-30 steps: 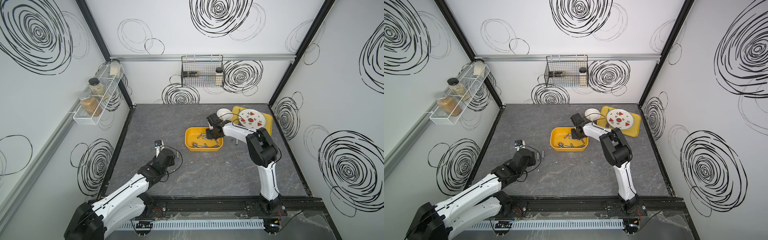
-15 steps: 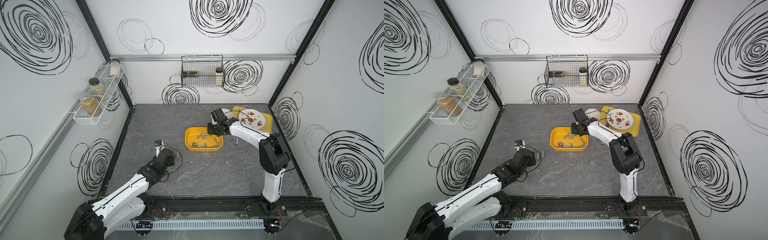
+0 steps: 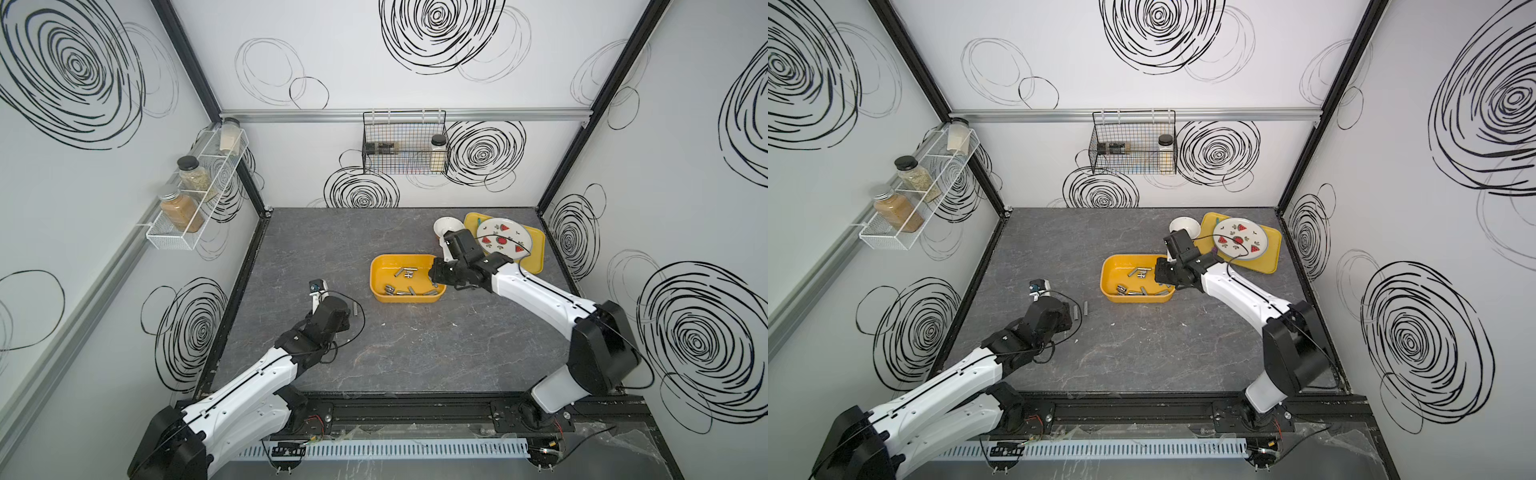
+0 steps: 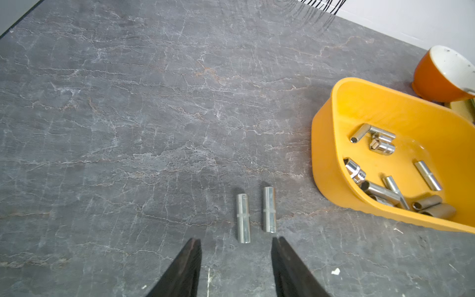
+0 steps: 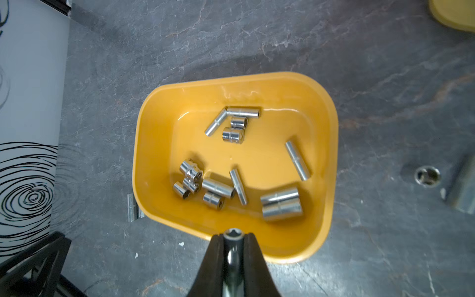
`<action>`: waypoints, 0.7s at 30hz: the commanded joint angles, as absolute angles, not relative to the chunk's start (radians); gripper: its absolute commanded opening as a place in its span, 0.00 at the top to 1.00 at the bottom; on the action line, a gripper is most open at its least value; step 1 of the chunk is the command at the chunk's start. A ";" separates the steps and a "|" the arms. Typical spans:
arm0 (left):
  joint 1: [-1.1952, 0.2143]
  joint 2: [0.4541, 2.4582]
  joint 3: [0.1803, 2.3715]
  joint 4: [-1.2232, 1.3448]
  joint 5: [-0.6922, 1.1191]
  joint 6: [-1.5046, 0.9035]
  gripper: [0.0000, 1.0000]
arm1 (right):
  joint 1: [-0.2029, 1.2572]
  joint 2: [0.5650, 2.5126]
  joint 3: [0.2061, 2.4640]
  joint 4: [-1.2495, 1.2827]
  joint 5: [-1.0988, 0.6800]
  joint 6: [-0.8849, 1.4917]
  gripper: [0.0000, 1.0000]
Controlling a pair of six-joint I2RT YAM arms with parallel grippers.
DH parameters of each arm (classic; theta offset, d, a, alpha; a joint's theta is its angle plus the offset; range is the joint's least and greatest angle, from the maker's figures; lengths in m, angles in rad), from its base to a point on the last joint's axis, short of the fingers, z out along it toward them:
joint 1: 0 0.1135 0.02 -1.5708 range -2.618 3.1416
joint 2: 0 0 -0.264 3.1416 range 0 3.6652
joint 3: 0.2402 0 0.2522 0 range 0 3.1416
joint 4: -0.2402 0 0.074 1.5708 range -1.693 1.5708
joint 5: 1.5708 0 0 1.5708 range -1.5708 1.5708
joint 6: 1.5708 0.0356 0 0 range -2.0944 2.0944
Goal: Take out the socket from the storage box
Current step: Place the socket head at the center of the board.
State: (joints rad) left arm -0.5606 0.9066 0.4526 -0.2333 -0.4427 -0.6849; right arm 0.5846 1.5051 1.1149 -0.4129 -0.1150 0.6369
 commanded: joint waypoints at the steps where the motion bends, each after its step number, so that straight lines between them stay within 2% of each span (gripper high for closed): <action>1: -0.569 0.888 0.481 -0.226 -0.449 -0.687 0.48 | 0.616 1.409 1.011 -0.394 -0.138 0.676 0.94; 11: -0.572 0.873 0.481 -0.233 -0.459 -0.690 0.48 | 0.879 1.391 0.808 -0.244 0.004 0.845 0.94; 16: -0.572 0.841 0.472 -0.234 -0.469 -0.691 0.48 | 0.915 1.494 0.825 -0.222 0.021 0.863 0.92; 21: -0.574 0.834 0.465 -0.234 -0.470 -0.692 0.48 | 0.923 1.515 0.814 -0.197 0.112 0.914 0.92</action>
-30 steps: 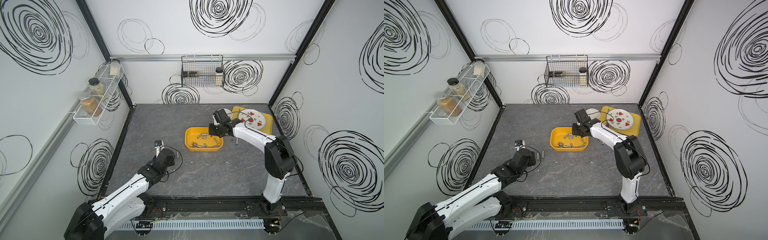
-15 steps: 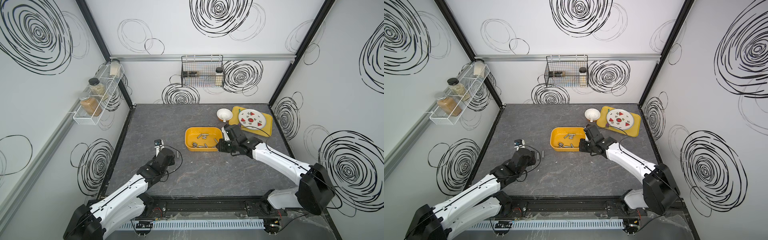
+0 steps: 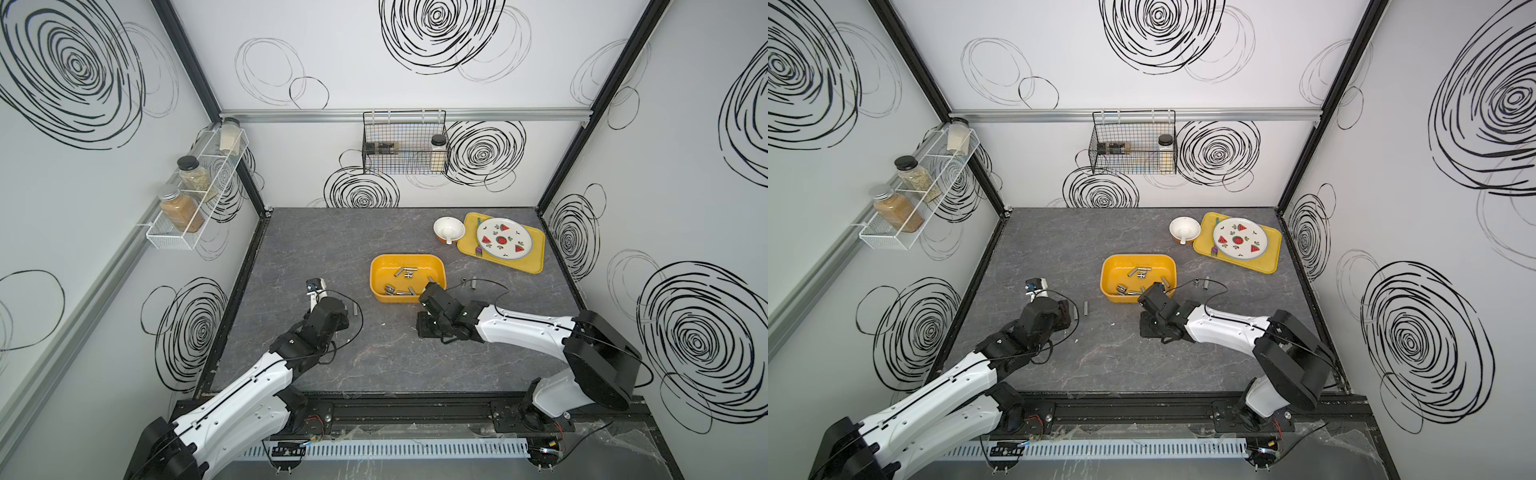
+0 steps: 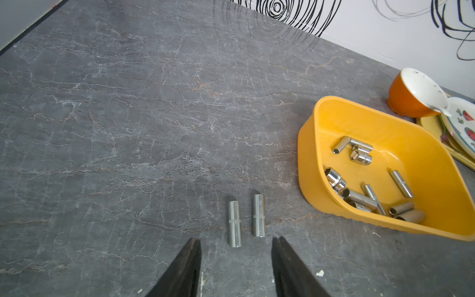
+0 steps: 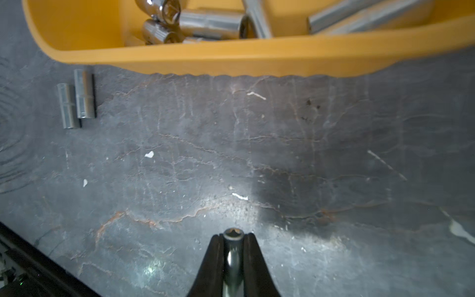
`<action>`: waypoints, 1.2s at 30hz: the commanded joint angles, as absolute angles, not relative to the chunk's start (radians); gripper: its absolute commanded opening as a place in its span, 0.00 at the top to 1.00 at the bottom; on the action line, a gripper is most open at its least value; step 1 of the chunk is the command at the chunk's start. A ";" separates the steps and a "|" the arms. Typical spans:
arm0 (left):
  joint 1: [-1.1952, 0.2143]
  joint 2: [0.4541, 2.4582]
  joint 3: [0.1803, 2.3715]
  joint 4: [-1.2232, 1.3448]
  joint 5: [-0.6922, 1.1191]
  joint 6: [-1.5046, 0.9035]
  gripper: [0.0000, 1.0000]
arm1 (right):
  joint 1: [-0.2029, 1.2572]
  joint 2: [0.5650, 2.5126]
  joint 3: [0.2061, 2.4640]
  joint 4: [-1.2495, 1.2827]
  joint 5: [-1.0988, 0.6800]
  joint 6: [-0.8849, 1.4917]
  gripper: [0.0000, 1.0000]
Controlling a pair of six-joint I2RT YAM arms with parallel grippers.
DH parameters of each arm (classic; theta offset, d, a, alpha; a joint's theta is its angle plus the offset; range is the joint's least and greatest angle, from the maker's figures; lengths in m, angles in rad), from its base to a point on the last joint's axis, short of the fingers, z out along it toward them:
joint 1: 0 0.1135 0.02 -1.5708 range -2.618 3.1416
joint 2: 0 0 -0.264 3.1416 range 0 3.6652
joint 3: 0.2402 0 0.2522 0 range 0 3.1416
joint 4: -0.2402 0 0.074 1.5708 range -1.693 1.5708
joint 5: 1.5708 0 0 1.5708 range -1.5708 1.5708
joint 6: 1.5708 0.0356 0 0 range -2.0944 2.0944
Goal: Take out the socket from the storage box
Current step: Place the socket head at the center of the board.
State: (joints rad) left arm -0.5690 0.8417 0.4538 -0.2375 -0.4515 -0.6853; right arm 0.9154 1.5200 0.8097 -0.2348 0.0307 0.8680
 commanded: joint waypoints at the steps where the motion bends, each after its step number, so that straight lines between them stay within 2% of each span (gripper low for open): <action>1: -0.574 0.836 0.467 -0.235 -0.470 -0.692 0.48 | 0.923 1.516 0.808 -0.192 0.134 0.925 0.92; 9: -0.574 0.846 0.467 -0.232 -0.465 -0.692 0.48 | 0.923 1.622 0.836 -0.194 0.203 0.967 0.92; 16: -0.574 0.847 0.468 -0.235 -0.464 -0.692 0.48 | 0.923 1.672 0.850 -0.179 0.188 0.965 0.91; 31: -0.575 0.847 0.466 -0.237 -0.461 -0.693 0.48 | 0.923 1.691 0.838 -0.178 0.188 0.966 0.79; 36: -0.575 0.842 0.465 -0.237 -0.465 -0.693 0.48 | 0.923 1.693 0.841 -0.180 0.186 0.965 0.78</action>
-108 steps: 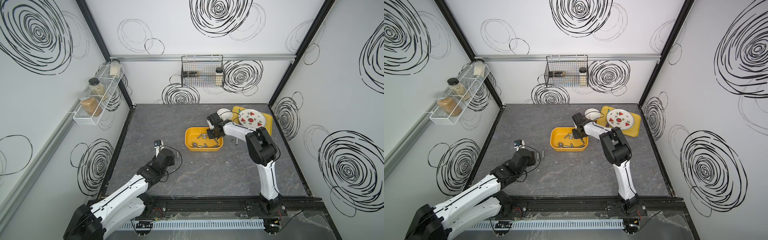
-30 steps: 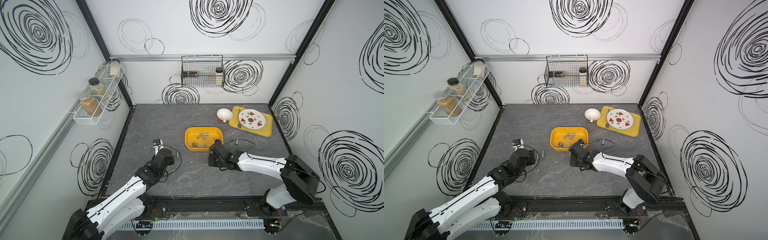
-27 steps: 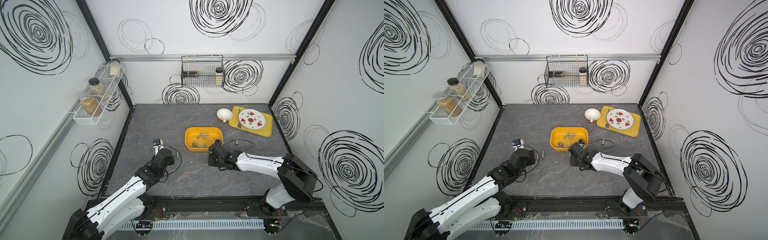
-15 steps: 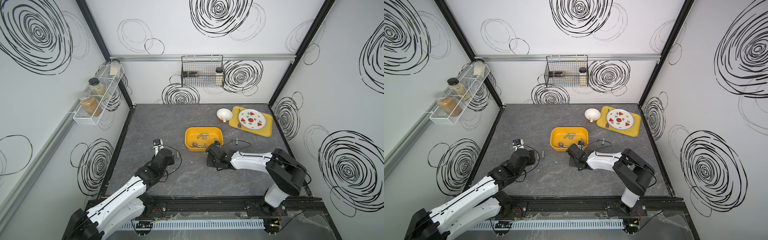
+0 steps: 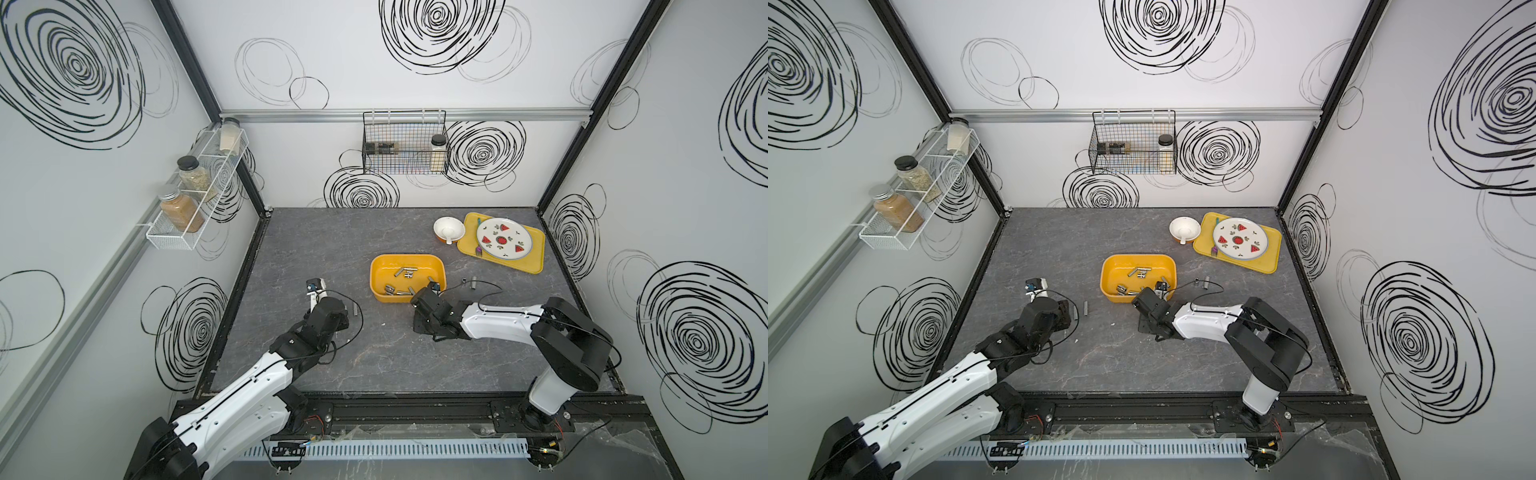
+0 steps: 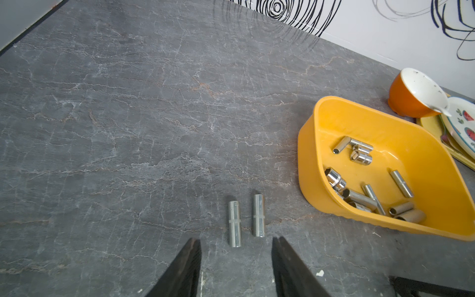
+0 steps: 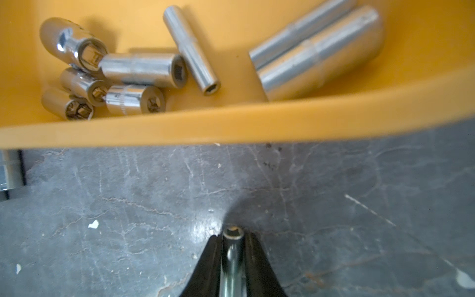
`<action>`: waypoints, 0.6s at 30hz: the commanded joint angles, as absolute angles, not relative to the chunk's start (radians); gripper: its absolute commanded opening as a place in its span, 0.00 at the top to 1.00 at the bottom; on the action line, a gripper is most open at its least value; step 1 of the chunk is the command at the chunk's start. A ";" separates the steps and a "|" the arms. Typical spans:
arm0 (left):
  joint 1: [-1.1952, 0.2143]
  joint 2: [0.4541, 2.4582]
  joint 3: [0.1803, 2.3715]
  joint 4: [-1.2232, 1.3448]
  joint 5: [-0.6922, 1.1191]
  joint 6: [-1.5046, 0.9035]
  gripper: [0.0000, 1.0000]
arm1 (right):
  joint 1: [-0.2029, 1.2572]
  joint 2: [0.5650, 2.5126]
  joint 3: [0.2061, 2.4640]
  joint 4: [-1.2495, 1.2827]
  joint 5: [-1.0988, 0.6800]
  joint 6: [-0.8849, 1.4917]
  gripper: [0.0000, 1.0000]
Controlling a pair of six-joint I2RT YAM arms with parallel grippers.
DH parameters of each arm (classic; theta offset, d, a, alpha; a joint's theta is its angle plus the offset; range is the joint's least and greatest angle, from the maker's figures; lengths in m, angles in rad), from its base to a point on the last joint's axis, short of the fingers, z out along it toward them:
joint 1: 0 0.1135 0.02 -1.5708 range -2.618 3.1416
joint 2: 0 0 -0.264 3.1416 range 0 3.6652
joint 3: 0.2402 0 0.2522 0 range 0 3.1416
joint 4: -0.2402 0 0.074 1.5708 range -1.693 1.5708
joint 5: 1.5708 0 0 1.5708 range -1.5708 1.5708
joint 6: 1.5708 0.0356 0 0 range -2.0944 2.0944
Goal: Take out the socket from the storage box
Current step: Place the socket head at the center of the board.
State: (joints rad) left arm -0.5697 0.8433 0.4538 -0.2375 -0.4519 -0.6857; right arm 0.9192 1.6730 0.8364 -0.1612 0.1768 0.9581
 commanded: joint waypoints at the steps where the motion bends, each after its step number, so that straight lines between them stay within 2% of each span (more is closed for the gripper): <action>1: -0.575 0.844 0.466 -0.238 -0.465 -0.693 0.48 | 0.923 1.693 0.842 -0.181 0.187 0.964 0.78; 18: -0.578 0.833 0.465 -0.245 -0.476 -0.696 0.48 | 0.923 1.638 0.859 -0.204 0.171 0.937 0.75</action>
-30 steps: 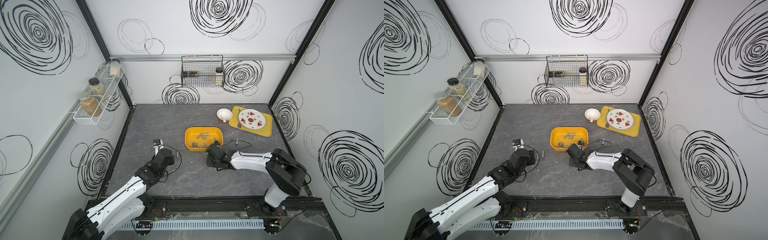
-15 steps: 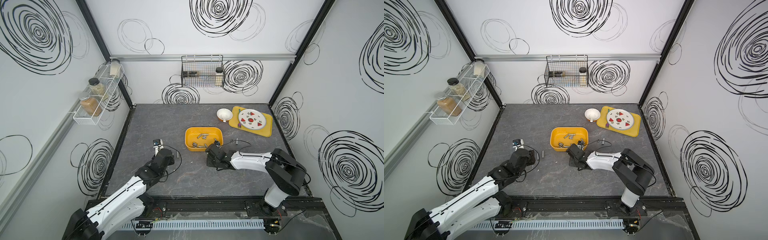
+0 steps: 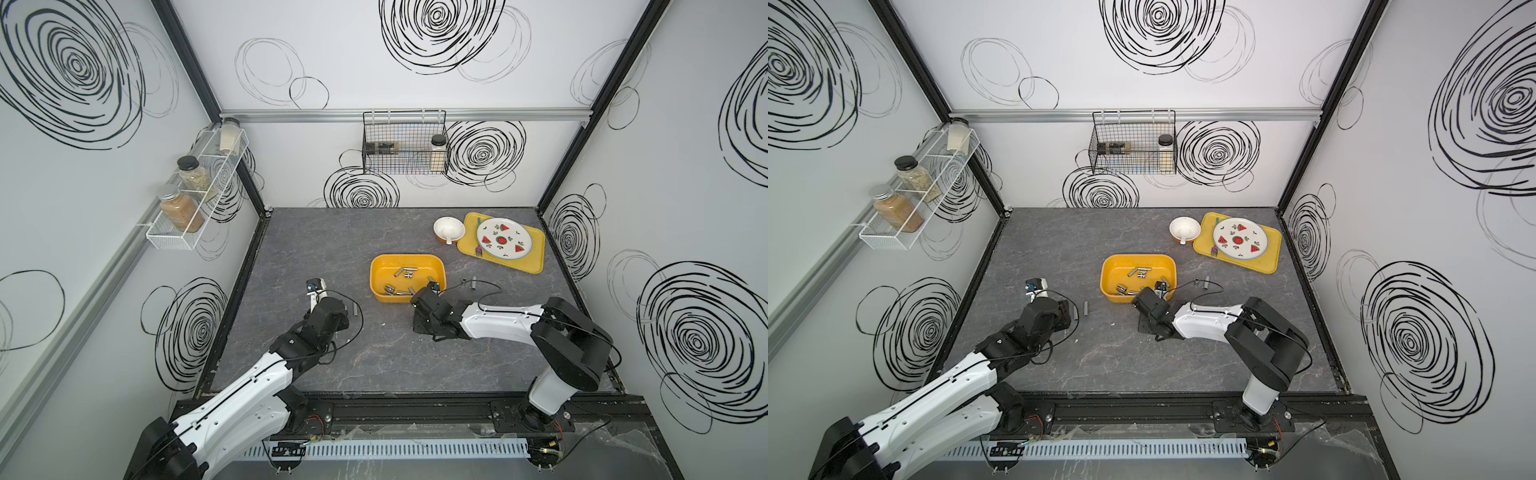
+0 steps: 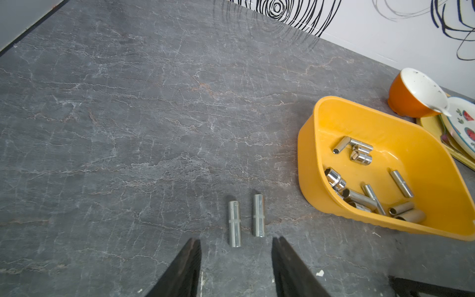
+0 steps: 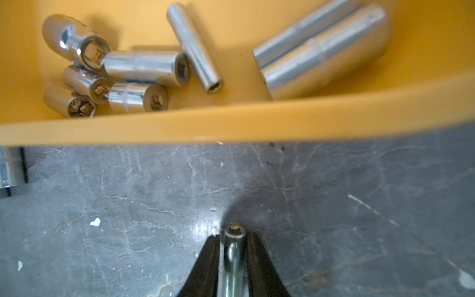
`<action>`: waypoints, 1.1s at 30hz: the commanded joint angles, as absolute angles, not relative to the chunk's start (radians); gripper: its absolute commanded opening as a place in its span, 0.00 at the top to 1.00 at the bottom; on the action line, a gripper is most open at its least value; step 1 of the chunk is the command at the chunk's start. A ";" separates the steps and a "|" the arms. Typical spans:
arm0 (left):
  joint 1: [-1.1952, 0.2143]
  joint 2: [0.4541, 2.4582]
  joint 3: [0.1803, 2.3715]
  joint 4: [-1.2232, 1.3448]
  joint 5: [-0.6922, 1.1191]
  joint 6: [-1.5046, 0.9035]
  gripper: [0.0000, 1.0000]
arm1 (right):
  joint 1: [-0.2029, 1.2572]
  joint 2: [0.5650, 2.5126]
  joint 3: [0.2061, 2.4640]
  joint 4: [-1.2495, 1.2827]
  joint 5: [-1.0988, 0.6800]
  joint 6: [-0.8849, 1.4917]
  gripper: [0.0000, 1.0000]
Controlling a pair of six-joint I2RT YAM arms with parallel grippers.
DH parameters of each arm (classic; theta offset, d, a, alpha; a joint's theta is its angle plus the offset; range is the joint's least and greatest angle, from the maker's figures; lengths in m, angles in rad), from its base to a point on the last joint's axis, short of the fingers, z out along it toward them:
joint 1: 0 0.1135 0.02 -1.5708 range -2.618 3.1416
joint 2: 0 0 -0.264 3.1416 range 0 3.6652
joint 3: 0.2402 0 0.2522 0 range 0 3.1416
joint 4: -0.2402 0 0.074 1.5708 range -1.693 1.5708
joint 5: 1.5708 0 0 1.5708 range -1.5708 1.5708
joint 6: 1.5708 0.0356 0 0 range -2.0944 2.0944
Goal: Take out the socket from the storage box
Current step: Place the socket head at the center of the board.
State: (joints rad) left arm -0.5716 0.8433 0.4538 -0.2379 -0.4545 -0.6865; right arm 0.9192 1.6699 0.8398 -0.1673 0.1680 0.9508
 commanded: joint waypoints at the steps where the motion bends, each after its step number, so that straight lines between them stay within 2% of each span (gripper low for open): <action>1: -0.578 0.833 0.465 -0.246 -0.478 -0.696 0.48 | 0.923 1.629 0.860 -0.209 0.171 0.935 0.75; 8: -0.581 0.824 0.468 -0.258 -0.500 -0.705 0.47 | 0.923 1.536 0.870 -0.261 0.199 0.899 0.72; 12: -0.588 0.786 0.472 -0.287 -0.557 -0.728 0.45 | 0.923 1.438 0.863 -0.274 0.271 0.820 0.70; 13: -0.587 0.768 0.474 -0.308 -0.596 -0.747 0.42 | 0.923 1.407 0.856 -0.273 0.307 0.794 0.69; 17: -0.589 0.678 0.473 -0.380 -0.695 -0.844 0.10 | 0.922 1.288 0.821 -0.277 0.473 0.684 0.62; 18: -0.589 0.645 0.466 -0.387 -0.715 -0.865 0.01 | 0.921 1.255 0.806 -0.280 0.526 0.672 0.54; 20: -0.589 0.580 0.451 -0.416 -0.778 -0.931 0.01 | 0.922 1.191 0.762 -0.264 0.619 0.656 0.33; 21: -0.587 0.539 0.445 -0.448 -0.819 -0.995 0.01 | 0.921 1.158 0.734 -0.241 0.662 0.650 0.20; 23: -0.584 0.461 0.420 -0.481 -0.860 -1.062 0.01 | 0.919 1.103 0.667 -0.182 0.723 0.642 0.04; 24: -0.580 0.413 0.404 -0.479 -0.847 -1.067 0.01 | 0.914 1.079 0.643 -0.168 0.732 0.651 0.00; 29: -0.576 0.174 0.278 -0.260 -0.650 -0.887 0.01 | 0.884 1.026 0.574 -0.123 0.700 0.691 0.00; 31: -0.574 0.155 0.267 -0.205 -0.562 -0.870 0.04 | 0.881 1.028 0.555 -0.108 0.679 0.697 0.00; 33: -0.574 0.219 0.305 -0.185 -0.506 -0.856 0.10 | 0.880 1.039 0.542 -0.097 0.655 0.699 0.00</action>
State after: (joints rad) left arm -0.5797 0.1810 0.2790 -0.3164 -0.6312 -0.9134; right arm 0.8841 1.0405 0.5591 -0.1440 0.6559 0.6876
